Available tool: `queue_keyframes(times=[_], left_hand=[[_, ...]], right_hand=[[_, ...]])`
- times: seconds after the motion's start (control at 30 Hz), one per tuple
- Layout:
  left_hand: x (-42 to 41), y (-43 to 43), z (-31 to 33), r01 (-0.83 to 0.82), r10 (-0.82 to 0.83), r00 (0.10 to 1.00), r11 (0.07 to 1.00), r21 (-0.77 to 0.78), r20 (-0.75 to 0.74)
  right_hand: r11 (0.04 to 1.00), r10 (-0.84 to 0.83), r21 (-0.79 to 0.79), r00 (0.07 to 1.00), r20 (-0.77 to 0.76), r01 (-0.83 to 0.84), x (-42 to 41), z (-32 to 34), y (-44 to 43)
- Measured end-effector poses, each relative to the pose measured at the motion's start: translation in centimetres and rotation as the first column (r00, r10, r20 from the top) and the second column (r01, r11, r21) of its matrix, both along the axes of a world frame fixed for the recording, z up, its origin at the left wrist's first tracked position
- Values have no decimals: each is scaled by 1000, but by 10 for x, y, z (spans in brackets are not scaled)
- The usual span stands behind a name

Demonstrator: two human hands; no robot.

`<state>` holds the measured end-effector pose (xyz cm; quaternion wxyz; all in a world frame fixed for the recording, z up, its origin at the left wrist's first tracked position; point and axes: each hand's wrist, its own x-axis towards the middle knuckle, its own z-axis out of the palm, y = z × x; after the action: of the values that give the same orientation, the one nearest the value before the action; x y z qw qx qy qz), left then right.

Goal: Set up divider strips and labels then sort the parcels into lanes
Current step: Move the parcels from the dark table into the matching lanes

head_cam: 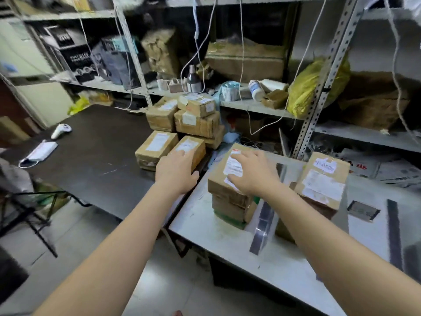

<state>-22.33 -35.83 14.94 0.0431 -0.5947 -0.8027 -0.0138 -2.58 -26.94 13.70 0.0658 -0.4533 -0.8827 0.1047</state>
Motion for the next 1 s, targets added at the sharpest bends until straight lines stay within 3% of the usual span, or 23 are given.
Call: queue_keyframes(times=[0.23, 0.63, 0.83, 1.0], left_hand=[[-123, -17, -27, -89, 89, 996, 996, -16, 10], [-336, 16, -78, -21, 27, 996, 997, -73, 80], [-393, 72, -117, -54, 98, 950, 987, -152, 296], [-414, 120, -154, -97, 218, 783, 968, -232, 582]], right_hand=[[998, 42, 34, 998, 54, -44, -123, -5, -6], [989, -89, -112, 991, 103, 101, -326, -48, 19], [933, -225, -300, 973, -50, 200, -384, -91, 69], [858, -382, -424, 913, -146, 291, -420, -129, 109]])
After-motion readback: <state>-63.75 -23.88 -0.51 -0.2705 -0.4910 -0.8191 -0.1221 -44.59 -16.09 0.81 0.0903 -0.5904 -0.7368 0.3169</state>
